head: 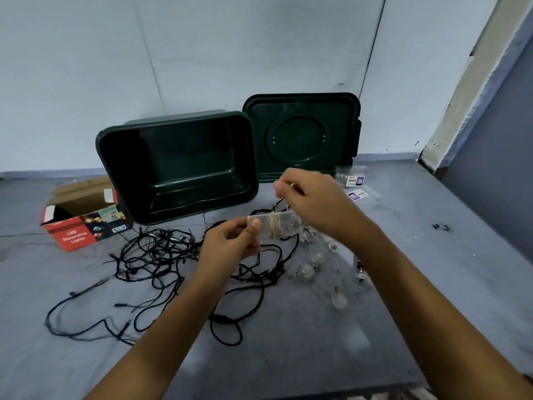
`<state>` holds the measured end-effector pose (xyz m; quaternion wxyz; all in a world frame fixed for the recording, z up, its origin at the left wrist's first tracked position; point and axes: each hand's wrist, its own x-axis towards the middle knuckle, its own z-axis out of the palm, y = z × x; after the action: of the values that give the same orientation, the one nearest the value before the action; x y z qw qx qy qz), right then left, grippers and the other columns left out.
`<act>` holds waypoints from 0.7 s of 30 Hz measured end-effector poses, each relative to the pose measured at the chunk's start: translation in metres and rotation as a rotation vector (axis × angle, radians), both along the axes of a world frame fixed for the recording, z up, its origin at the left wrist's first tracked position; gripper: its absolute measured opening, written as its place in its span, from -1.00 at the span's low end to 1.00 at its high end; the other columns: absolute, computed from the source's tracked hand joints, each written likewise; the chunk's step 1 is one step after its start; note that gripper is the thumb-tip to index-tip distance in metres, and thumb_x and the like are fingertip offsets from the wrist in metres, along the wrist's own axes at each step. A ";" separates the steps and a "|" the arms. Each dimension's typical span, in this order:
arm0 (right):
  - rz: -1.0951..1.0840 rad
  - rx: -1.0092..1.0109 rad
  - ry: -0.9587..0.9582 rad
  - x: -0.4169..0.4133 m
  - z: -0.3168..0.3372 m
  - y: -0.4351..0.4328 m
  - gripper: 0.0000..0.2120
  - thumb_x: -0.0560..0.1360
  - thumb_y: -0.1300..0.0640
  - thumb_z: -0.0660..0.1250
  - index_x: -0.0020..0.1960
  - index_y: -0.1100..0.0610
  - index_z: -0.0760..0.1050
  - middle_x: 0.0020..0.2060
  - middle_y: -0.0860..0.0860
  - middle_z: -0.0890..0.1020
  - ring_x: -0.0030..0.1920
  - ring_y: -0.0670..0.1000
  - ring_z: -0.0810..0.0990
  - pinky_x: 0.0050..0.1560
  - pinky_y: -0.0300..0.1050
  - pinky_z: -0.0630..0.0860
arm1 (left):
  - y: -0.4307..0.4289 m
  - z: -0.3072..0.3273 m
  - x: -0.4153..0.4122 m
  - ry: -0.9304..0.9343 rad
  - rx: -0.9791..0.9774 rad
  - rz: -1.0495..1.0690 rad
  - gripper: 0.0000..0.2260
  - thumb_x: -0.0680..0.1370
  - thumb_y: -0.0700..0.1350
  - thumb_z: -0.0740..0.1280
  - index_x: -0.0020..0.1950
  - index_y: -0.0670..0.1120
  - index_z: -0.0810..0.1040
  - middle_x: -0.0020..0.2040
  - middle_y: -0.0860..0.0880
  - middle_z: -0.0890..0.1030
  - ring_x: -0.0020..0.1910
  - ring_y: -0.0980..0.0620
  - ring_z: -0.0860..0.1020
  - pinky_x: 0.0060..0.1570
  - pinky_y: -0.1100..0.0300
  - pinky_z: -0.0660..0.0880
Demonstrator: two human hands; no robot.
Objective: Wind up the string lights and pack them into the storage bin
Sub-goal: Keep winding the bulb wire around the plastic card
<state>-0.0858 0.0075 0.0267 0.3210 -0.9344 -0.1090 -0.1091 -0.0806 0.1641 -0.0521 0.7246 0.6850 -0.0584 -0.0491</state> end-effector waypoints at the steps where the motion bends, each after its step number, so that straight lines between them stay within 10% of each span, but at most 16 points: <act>1: 0.008 0.023 0.041 0.012 -0.003 -0.007 -0.77 0.59 0.04 0.16 -0.13 0.10 0.51 -0.42 -0.06 0.45 -0.46 -0.16 0.36 -0.40 -0.29 0.29 | 0.000 0.001 -0.001 -0.006 -0.005 -0.016 -0.73 0.49 -0.05 0.32 0.11 -0.15 0.59 -0.17 -0.10 0.57 -0.20 0.08 0.57 -0.15 0.25 0.56; 6: 0.115 0.594 0.516 0.033 -0.045 -0.026 -0.78 0.57 0.20 0.20 -0.22 0.08 0.51 -0.48 0.02 0.31 -0.60 -0.14 0.18 -0.59 -0.36 0.08 | 0.001 0.007 -0.004 -0.001 -0.061 -0.023 -0.77 0.47 -0.06 0.33 0.06 -0.12 0.61 -0.20 -0.04 0.58 -0.22 0.09 0.57 -0.15 0.24 0.55; 11: -0.025 0.790 0.547 -0.006 -0.078 0.004 -0.81 0.61 0.13 0.14 -0.15 0.09 0.44 -0.52 -0.04 0.32 -0.59 -0.13 0.19 -0.58 -0.34 0.10 | 0.005 0.007 0.002 0.031 -0.101 0.057 -0.87 0.51 -0.10 0.32 -0.02 -0.11 0.61 -0.24 -0.01 0.58 -0.26 0.11 0.56 -0.12 0.21 0.58; 21: 0.125 0.125 0.349 -0.097 -0.049 0.045 -0.81 0.61 -0.09 -0.02 0.03 -0.03 0.30 -0.44 -0.02 0.43 -0.50 -0.11 0.43 -0.38 -0.16 0.42 | 0.004 0.006 0.016 0.024 -0.101 0.144 -0.81 0.53 -0.10 0.32 0.06 -0.17 0.58 -0.26 -0.03 0.52 -0.26 0.10 0.54 -0.15 0.30 0.58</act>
<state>-0.1824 0.0527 -0.0220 0.3985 -0.9088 -0.1026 0.0682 -0.0642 0.1685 -0.0464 0.7606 0.6492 -0.0026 -0.0022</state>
